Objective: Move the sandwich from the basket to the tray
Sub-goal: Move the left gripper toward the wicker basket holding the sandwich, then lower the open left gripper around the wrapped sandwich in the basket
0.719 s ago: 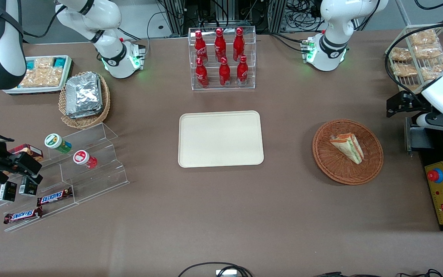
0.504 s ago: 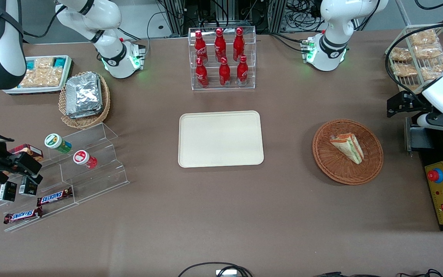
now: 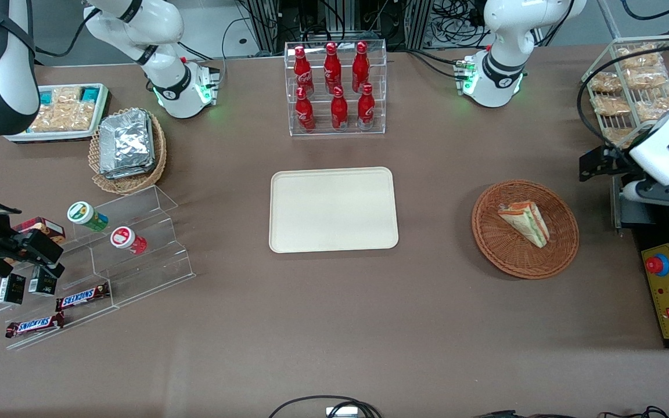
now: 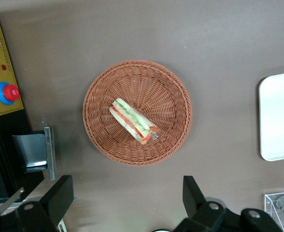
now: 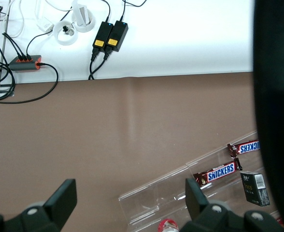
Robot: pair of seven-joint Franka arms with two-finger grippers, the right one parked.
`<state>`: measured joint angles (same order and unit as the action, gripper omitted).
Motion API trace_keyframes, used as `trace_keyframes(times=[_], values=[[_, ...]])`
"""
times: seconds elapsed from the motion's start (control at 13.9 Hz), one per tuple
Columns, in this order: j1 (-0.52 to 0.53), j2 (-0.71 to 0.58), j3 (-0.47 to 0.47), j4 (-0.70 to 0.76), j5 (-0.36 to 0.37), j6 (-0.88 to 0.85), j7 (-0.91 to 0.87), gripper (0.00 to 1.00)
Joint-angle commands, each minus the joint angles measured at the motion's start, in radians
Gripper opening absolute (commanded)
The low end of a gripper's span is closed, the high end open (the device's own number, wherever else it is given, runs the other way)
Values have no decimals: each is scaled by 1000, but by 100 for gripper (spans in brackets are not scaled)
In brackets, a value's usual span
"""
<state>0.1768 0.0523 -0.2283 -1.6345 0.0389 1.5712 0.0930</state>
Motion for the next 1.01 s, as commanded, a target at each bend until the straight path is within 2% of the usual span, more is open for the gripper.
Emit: trace_keyframes(times=[0.0,0.29,0.5,0.94], values=[[3,-29,3,-137,10,91,-73,100],[24,-86,3,-394,15,340,-160,100],[56,-103,1,-533,15,493,-241,100],[52,-83,-2,-648,15,639,-473,100]])
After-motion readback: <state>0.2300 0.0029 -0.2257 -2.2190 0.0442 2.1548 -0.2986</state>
